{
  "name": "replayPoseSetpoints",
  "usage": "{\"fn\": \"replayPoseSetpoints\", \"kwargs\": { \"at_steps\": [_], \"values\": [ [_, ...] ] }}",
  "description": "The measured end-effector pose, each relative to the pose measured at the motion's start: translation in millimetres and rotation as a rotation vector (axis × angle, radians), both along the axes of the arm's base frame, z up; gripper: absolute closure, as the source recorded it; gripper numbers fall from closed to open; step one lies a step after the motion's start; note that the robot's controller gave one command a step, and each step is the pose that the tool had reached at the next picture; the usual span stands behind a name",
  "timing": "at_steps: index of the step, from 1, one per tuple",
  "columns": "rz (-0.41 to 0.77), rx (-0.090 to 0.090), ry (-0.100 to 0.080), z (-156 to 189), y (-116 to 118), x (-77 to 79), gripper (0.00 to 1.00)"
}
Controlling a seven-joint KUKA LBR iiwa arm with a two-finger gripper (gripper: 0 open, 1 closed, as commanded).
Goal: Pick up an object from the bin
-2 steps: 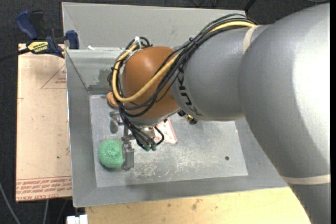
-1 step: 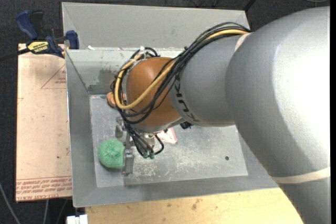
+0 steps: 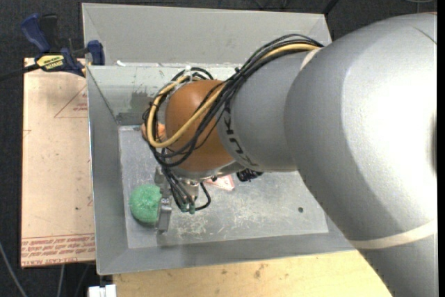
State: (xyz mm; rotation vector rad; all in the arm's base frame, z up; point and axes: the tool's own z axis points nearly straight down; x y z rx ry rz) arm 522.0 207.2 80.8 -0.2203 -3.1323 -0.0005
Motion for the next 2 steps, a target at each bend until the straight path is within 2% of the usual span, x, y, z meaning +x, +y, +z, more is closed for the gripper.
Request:
{"fn": "replayPoseSetpoints", "kwargs": {
  "at_steps": [1, 2],
  "values": [
    [0.195, 0.001, -0.002, -11.3, 8.8, 4.7, 1.00],
    [0.195, 0.001, -0.002, -11.3, 8.8, 4.7, 1.00]
  ]
}}
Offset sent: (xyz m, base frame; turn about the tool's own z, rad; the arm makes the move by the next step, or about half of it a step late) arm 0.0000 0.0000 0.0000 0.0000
